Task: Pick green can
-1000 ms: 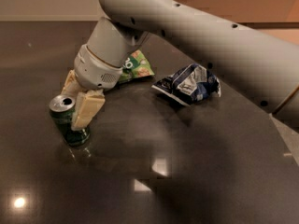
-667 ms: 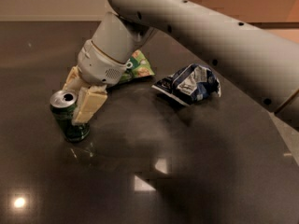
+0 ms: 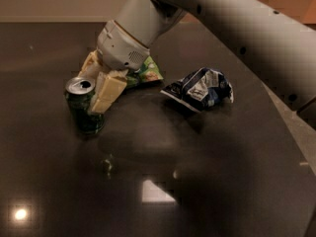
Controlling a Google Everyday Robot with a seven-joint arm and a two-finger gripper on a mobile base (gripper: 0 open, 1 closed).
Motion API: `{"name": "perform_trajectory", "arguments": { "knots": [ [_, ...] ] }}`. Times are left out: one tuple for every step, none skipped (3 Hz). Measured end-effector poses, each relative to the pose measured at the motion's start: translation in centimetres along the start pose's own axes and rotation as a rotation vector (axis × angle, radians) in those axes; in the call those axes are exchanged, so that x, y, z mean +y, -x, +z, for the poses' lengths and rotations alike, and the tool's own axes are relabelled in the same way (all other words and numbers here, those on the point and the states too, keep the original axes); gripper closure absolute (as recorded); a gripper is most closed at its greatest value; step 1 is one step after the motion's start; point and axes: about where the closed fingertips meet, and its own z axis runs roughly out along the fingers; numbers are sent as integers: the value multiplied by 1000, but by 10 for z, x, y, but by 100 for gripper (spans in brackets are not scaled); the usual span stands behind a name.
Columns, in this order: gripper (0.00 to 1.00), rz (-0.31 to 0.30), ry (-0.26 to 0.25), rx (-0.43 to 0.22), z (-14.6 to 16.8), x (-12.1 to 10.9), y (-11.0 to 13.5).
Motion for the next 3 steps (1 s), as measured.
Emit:
{"name": "perform_trajectory", "arguments": {
  "knots": [
    [100, -39, -20, -2, -39, -1, 3],
    [100, -88, -54, -13, -68, 1, 11],
    [100, -92, -65, -16, -67, -3, 14]
  ]
}}
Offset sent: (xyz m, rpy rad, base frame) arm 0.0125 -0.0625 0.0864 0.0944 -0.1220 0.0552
